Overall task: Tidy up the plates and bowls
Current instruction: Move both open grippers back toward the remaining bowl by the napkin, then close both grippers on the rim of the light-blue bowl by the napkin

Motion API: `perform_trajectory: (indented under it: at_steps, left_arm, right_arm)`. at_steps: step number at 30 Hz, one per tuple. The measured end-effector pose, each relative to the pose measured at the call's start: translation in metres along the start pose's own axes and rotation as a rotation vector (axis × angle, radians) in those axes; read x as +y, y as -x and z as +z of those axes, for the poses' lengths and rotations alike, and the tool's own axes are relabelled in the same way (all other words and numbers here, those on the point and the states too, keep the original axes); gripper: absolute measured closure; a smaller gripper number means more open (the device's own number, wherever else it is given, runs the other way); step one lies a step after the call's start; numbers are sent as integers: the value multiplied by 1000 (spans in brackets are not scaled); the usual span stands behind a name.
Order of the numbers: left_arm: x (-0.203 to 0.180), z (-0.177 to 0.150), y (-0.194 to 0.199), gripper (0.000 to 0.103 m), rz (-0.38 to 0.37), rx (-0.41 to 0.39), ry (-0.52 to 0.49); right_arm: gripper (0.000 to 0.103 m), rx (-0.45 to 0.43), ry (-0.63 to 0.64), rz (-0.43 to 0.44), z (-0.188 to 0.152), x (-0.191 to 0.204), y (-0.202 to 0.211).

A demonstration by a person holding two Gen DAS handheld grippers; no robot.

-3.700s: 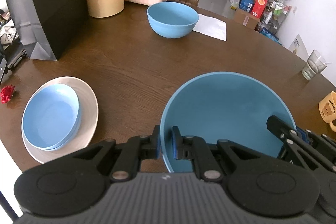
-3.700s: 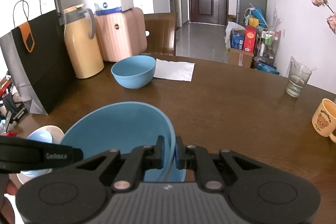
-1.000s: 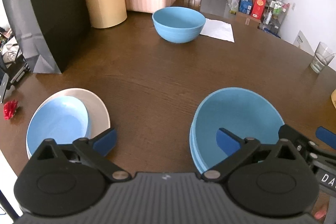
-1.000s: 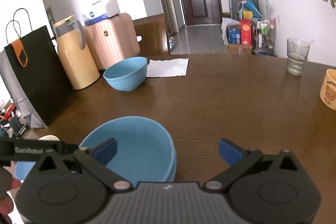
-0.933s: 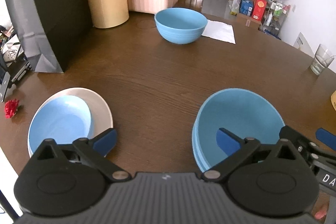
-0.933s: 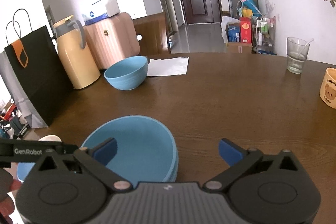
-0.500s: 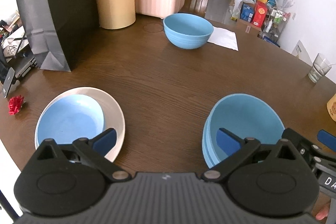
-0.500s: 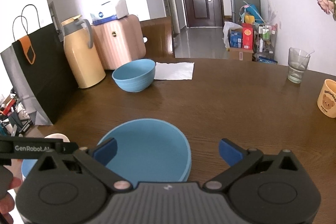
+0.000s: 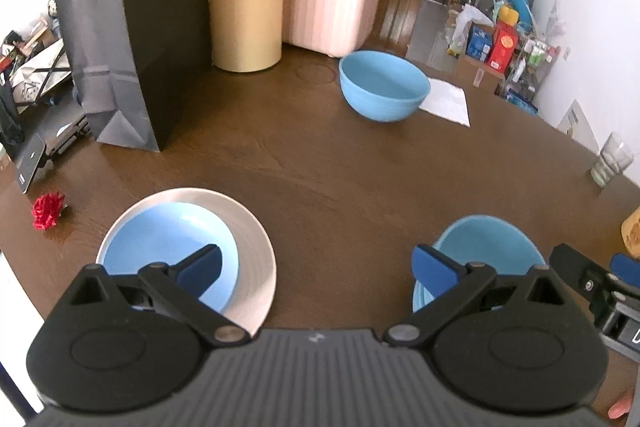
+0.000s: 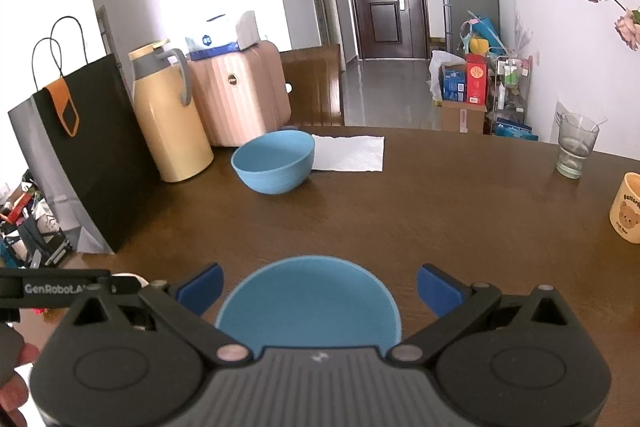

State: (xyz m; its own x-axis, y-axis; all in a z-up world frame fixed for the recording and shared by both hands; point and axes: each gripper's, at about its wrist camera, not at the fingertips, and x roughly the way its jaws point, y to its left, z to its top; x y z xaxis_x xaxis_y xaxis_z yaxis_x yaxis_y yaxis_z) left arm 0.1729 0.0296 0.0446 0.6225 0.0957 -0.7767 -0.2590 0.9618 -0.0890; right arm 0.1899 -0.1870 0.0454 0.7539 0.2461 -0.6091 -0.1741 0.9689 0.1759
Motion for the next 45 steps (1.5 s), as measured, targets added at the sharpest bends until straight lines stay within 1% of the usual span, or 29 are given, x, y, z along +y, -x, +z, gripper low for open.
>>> perform_trajectory:
  at_steps: [4, 16, 22, 26, 29, 35, 38, 42, 45]
  left_arm:
    - [13, 13, -3, 0, -12, -2, 37]
    - [34, 63, -11, 0, -4, -33, 45]
    - [39, 90, -20, 0, 4, -45, 38]
    - [43, 111, -31, 0, 10, -42, 40]
    - [47, 126, -43, 0, 18, -41, 47]
    - [50, 152, -81, 0, 15, -2, 67]
    - [44, 163, -102, 0, 21, 10, 55]
    - [34, 177, -128, 0, 9, 27, 35]
    - [28, 190, -145, 0, 6, 23, 36]
  right_arm:
    - [0, 4, 10, -3, 12, 12, -6]
    - [0, 6, 19, 30, 56, 38, -33]
    - [0, 18, 19, 31, 76, 45, -57]
    - [0, 45, 11, 24, 91, 49, -79]
    - [0, 59, 2, 24, 102, 52, -96]
    - [0, 89, 6, 21, 122, 59, -135]
    - [0, 107, 8, 11, 132, 61, -156]
    - [0, 137, 1, 5, 146, 61, -186]
    - [0, 153, 11, -3, 157, 61, -207]
